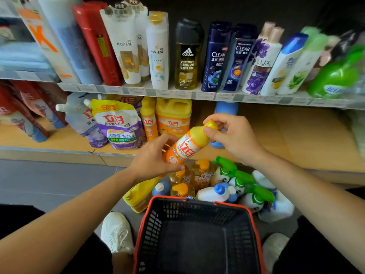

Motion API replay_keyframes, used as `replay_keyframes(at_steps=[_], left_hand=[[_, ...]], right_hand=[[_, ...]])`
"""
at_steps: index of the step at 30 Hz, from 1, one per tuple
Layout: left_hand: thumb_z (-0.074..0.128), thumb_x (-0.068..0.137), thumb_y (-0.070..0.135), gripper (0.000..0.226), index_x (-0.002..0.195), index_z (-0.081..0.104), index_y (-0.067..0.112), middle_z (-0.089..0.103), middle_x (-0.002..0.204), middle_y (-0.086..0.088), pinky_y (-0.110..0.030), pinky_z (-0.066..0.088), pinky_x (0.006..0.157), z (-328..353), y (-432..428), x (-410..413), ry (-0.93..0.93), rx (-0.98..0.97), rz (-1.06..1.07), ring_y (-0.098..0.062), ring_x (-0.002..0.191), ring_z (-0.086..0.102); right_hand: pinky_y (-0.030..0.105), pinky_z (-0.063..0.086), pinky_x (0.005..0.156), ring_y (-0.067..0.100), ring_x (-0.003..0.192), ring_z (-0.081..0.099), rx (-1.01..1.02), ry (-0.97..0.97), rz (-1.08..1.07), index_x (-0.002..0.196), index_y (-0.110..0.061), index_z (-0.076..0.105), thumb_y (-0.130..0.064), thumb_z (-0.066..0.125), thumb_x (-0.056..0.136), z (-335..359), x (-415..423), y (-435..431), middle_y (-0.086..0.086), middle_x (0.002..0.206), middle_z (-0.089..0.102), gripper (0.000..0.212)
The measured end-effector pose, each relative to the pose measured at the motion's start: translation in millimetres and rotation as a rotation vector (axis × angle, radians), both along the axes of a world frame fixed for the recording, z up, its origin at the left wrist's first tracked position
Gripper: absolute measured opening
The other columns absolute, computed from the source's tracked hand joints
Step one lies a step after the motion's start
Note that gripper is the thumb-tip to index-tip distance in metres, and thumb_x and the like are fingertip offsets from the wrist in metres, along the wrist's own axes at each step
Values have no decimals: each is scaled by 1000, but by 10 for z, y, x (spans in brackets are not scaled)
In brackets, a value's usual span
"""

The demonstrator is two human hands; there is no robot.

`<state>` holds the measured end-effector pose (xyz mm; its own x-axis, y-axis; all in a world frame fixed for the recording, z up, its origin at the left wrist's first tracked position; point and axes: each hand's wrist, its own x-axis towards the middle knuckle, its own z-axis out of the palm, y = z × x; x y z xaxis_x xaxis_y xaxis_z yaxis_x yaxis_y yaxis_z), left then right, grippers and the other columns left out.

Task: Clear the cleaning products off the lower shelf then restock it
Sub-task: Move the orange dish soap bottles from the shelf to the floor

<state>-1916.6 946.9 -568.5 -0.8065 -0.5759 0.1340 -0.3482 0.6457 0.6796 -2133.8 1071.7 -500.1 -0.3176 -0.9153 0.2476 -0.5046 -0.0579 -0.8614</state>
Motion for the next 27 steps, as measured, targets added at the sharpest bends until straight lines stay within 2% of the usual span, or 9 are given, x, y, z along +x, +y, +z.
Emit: replay_keyframes(at_steps=[2,5,8,11,14,18,22,25,27], left_hand=[[89,62,56,76,124,52,30,62,117,14,-40,60,79,52,47,-21,2,-12,-22,-7,102,65],[90,60,57,78,123,53,29,63,115,14,-41,60,78,81,111,-96,-20,-30,-39,-8,99,65],[89,62,55,73,121,55,29,64,113,12,-39,61,77,88,150,-179,-66,-46,-74,-8,97,66],[88,63,56,71,120,56,28,65,110,12,-39,61,77,116,159,-218,-102,-22,-140,-7,96,66],[85,63,59,72,121,59,25,67,110,10,-40,61,80,167,145,-233,-143,37,-206,-9,98,67],[87,60,62,75,120,64,24,70,110,9,-41,60,84,216,140,-260,-159,137,-241,-10,100,68],[91,68,37,63,122,64,21,69,112,9,-40,59,86,187,198,-276,-170,168,-254,-9,102,67],[92,68,34,63,122,64,20,69,112,8,-40,60,85,173,247,-266,-156,107,-226,-10,100,67],[92,67,40,65,123,61,24,68,113,8,-40,60,82,176,277,-259,-157,-13,-188,-11,99,66]], right_hand=[[28,56,65,15,63,65,-12,-88,-25,96,-24,69,-8,73,90,-49,-68,90,7,85,68,17],[44,57,70,22,67,65,10,-224,-49,95,-20,71,-6,71,91,-162,-178,191,13,85,67,14],[39,59,69,23,69,66,52,-296,14,94,-16,71,-3,71,89,-212,-298,314,8,82,66,15],[39,62,69,24,70,70,117,-152,102,97,-20,70,-4,75,86,-159,-414,444,13,86,66,20],[43,60,78,26,86,68,175,40,139,101,-22,71,-3,79,83,-135,-443,557,7,96,66,27],[36,60,85,18,97,68,138,34,129,110,-16,72,4,79,78,-182,-375,692,5,106,67,38],[40,59,84,12,93,66,135,2,99,107,-20,75,-1,84,76,-252,-416,743,-4,102,67,37],[43,61,83,15,90,67,156,-49,94,102,-29,75,-5,87,73,-298,-434,753,-10,98,68,40],[40,62,78,17,84,70,145,-91,89,100,-30,76,-8,88,72,-333,-442,745,-11,92,70,37]])
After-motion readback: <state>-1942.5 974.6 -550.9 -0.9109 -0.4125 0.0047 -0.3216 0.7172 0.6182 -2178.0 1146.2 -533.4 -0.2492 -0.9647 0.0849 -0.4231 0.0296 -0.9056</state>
